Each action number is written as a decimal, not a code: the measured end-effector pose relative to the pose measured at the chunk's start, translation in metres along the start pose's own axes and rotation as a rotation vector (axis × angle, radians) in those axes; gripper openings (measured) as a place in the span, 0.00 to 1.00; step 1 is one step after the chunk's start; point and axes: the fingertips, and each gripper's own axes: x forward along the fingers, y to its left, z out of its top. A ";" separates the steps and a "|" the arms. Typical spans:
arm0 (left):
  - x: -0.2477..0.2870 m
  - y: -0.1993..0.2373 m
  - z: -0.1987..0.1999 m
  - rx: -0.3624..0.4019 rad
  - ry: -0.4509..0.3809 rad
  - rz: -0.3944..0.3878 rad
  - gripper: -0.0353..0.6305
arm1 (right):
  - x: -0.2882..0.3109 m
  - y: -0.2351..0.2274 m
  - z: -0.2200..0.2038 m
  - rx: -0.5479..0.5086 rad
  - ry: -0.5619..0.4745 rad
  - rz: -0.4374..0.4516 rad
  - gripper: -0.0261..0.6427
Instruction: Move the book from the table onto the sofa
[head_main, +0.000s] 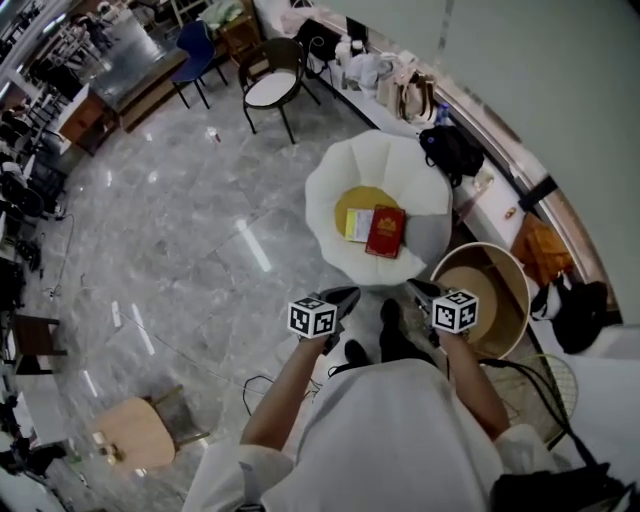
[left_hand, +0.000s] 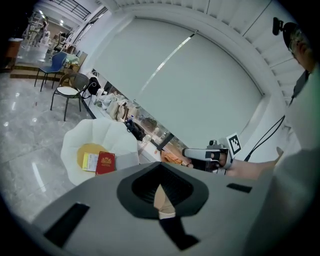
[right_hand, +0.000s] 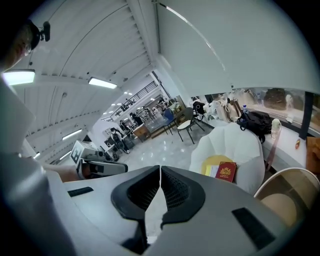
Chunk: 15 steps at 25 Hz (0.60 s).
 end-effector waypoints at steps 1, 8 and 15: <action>-0.003 -0.003 -0.001 0.001 -0.002 -0.007 0.06 | -0.002 0.005 -0.004 -0.003 0.003 -0.003 0.10; -0.008 -0.016 -0.004 0.053 0.013 -0.007 0.06 | -0.019 0.023 -0.019 -0.029 0.016 -0.012 0.10; -0.004 -0.043 0.000 0.090 -0.016 0.003 0.06 | -0.048 0.009 -0.010 -0.004 -0.037 -0.025 0.10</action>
